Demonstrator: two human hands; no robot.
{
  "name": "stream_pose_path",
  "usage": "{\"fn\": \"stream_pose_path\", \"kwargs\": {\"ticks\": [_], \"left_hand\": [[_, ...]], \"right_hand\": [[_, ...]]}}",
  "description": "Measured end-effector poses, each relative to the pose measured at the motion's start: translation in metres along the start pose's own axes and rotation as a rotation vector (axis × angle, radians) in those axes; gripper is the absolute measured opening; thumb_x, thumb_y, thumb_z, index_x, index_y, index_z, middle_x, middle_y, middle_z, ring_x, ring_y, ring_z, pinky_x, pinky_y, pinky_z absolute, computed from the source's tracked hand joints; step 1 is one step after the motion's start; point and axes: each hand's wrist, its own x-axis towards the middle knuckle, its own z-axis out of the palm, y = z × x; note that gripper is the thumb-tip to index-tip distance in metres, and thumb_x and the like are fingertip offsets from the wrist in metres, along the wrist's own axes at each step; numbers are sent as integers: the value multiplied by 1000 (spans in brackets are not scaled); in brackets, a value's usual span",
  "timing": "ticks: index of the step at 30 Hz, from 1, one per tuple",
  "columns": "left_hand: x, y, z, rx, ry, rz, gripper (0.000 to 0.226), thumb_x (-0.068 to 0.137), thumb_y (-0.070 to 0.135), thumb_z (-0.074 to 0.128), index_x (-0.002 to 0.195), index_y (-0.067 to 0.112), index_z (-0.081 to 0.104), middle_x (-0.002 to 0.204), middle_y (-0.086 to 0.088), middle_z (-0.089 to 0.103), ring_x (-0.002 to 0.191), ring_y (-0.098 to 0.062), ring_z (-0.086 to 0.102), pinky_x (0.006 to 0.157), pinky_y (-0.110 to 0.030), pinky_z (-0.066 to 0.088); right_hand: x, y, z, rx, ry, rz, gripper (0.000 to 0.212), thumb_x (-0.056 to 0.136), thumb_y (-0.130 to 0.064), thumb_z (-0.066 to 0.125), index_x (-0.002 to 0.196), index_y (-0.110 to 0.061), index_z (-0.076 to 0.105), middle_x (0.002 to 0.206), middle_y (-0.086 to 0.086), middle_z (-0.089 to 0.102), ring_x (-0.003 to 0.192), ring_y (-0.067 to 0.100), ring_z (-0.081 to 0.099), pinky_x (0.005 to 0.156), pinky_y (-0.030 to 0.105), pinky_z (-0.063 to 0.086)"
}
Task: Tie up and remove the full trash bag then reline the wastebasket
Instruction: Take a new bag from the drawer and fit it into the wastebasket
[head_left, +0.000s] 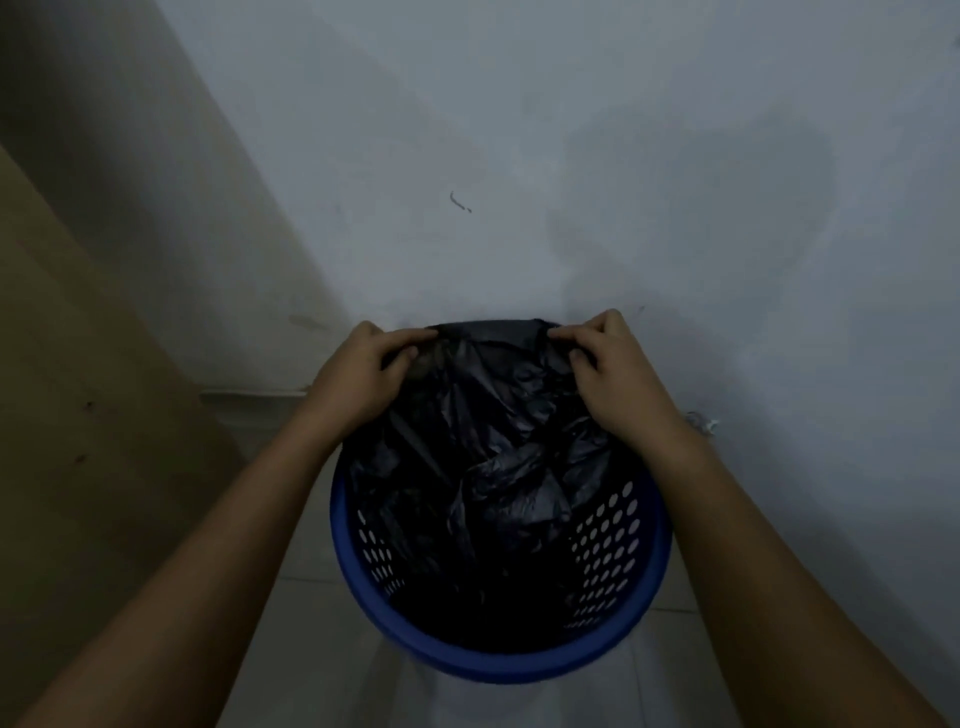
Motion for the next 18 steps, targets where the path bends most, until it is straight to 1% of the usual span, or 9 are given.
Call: {"fn": "stream_pose_path", "kwargs": {"ticks": [2,3,5,6,8,11,14,16,18], "left_hand": [[4,-5,2,-23,-77,-34,34,107,23,54,127,48,67,92,0,59,72,-8,57,68,-21,43],[6,-8,4,-59,-124,-94,33,107,23,51,119,46,71,93,1,67,73,-10,62,69,-24,46],[8,-10,7,-139,-203,-256,31,106,26,46,95,30,74,92,5,71,81,-14,66,73,-26,47],[7,-9,8,-155,-217,-335,30,104,29,45,85,23,67,87,1,67,79,-18,63,71,-28,43],[5,-5,7,-168,-218,-477,35,103,37,45,80,13,56,80,-10,57,72,-22,56,65,-31,37],[-1,1,5,-237,-255,-631,41,102,41,44,80,8,57,80,-11,60,69,-24,54,60,-32,36],[-9,0,0,-394,-282,-708,38,98,42,49,86,9,64,84,-11,65,72,-26,58,62,-33,40],[-17,-4,-3,-511,-266,-674,32,100,41,52,105,20,76,104,-3,73,92,-23,69,75,-34,51],[-24,-12,-3,-486,-202,-534,29,103,39,50,113,29,77,117,7,71,106,-17,68,86,-32,53]], "right_hand": [[1,4,2,25,-61,41,36,110,-16,48,140,-23,68,110,-2,47,100,14,56,96,26,48],[1,5,2,25,-94,83,33,110,-22,49,136,-25,70,109,-3,49,98,14,57,92,28,48],[1,6,2,17,-137,188,29,109,-35,49,100,-23,73,96,-3,57,85,15,58,75,31,46],[0,6,2,26,-133,238,37,108,-39,50,80,-19,63,83,-2,58,74,17,57,65,31,40],[-1,6,1,34,-101,298,47,106,-41,51,66,-18,44,66,1,50,60,18,50,57,31,31],[-2,8,0,13,-81,322,48,103,-44,52,65,-18,41,62,2,48,55,19,48,55,31,30],[-5,8,-4,34,-103,317,45,106,-40,50,68,-16,46,68,5,54,61,19,52,57,31,30],[-9,7,-9,51,-139,312,44,108,-38,48,75,-11,55,78,6,64,71,20,58,60,30,34],[-12,7,-16,78,-207,331,46,111,-43,46,88,-9,67,94,5,72,85,20,64,66,27,40]]}}
